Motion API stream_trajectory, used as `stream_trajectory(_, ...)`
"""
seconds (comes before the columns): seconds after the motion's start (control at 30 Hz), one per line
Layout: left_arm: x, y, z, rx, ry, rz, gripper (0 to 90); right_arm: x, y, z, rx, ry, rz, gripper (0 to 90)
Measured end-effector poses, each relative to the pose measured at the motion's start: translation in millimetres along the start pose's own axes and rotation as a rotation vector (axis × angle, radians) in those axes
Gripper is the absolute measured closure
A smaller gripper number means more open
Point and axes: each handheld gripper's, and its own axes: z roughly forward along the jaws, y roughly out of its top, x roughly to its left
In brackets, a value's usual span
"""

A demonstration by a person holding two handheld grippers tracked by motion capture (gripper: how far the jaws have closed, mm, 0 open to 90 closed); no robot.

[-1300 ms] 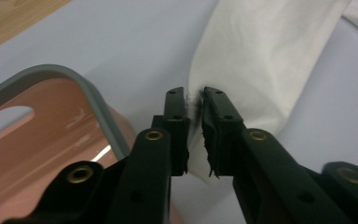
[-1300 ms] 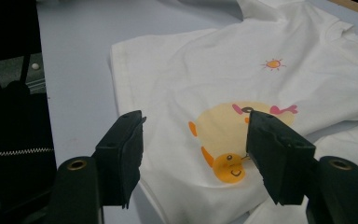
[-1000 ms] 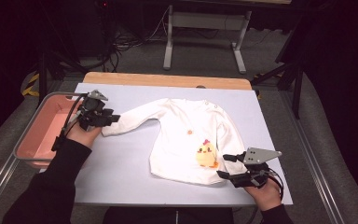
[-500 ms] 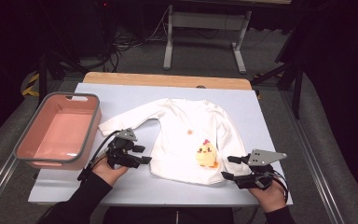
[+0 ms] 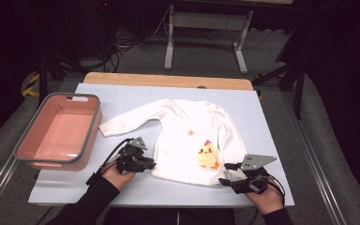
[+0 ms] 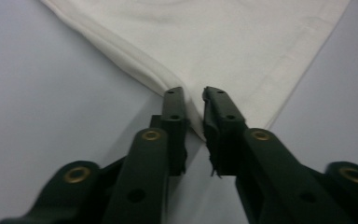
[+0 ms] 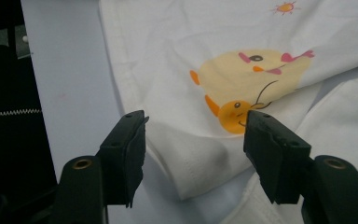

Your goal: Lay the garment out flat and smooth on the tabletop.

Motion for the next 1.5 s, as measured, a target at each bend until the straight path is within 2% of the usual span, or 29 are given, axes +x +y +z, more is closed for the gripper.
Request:
stream_trajectory(0.07, -4.0, 0.3, -0.7, 0.002, 0.013, 0.024, 84.2, 0.9, -0.9, 1.3, 0.012, -0.004, -0.009, 39.8)
stream_trajectory(0.1, -6.2, 0.0, -1.8, 0.007, 0.012, 0.021, 85.2, 2.1, -1.8, 2.2, 0.024, -0.009, -0.014, 40.2)
stream_trajectory(0.17, -8.0, -1.5, -3.7, 0.010, 0.000, 0.031, 86.0, 3.5, -3.4, 2.5, 0.042, -0.019, -0.024, 41.9)
stream_trajectory(0.2, -9.6, -2.4, -4.8, 0.020, -0.009, 0.018, 86.1, 3.9, -4.6, 2.1, 0.053, -0.022, -0.029, 43.5)
stream_trajectory(0.27, -12.6, -4.8, -7.4, 0.021, -0.021, 0.021, 86.1, 4.8, -6.4, 2.1, 0.068, -0.021, -0.030, 46.4)
stream_trajectory(0.4, -17.1, -8.9, -10.4, 0.020, -0.049, 0.016, 85.9, 6.5, -9.4, 4.9, 0.124, -0.029, -0.050, 60.6)
stream_trajectory(0.53, -16.2, -10.3, -10.5, 0.021, -0.062, 0.011, 85.7, 7.0, -7.7, 6.4, 0.157, -0.037, -0.064, 83.0)
stream_trajectory(0.57, -16.0, -10.2, -10.8, 0.021, -0.062, 0.009, 85.6, 7.8, -6.5, 5.0, 0.175, -0.040, -0.068, 85.0)
stream_trajectory(0.77, -19.6, -10.4, -12.0, 0.019, -0.090, 0.010, 85.5, 10.2, -7.2, -7.5, 0.194, -0.015, -0.059, 85.6)
stream_trajectory(0.87, -25.5, -11.4, -10.4, 0.036, -0.104, 0.024, 85.3, 14.4, -13.6, -16.2, 0.217, -0.037, -0.044, 85.6)
stream_trajectory(1.1, -32.9, -13.3, -9.0, 0.060, -0.122, 0.040, 85.2, 21.6, -20.4, -23.4, 0.248, -0.025, -0.027, 85.7)
stream_trajectory(1.27, -31.6, -17.8, -11.0, 0.071, -0.118, 0.021, 85.8, 29.5, -20.5, -23.7, 0.280, -0.009, -0.037, 85.4)
stream_trajectory(1.3, -30.4, -18.6, -11.8, 0.073, -0.116, 0.021, 85.8, 29.5, -20.5, -23.7, 0.280, -0.009, -0.037, 85.4)
stream_trajectory(1.37, -29.0, -20.4, -14.3, 0.071, -0.110, 0.016, 87.0, 27.2, -20.6, -24.3, 0.269, 0.021, -0.026, 80.9)
stream_trajectory(1.43, -27.9, -22.1, -17.6, 0.049, -0.114, 0.003, 83.8, 25.4, -19.8, -28.5, 0.228, 0.046, -0.014, 72.2)
stream_trajectory(1.47, -27.8, -21.6, -20.2, 0.028, -0.111, 0.005, 82.0, 24.4, -17.8, -34.5, 0.186, 0.052, -0.012, 71.3)
stream_trajectory(1.5, -27.8, -21.6, -20.2, 0.028, -0.111, 0.005, 80.2, 24.4, -17.8, -34.5, 0.186, 0.052, -0.012, 71.3)
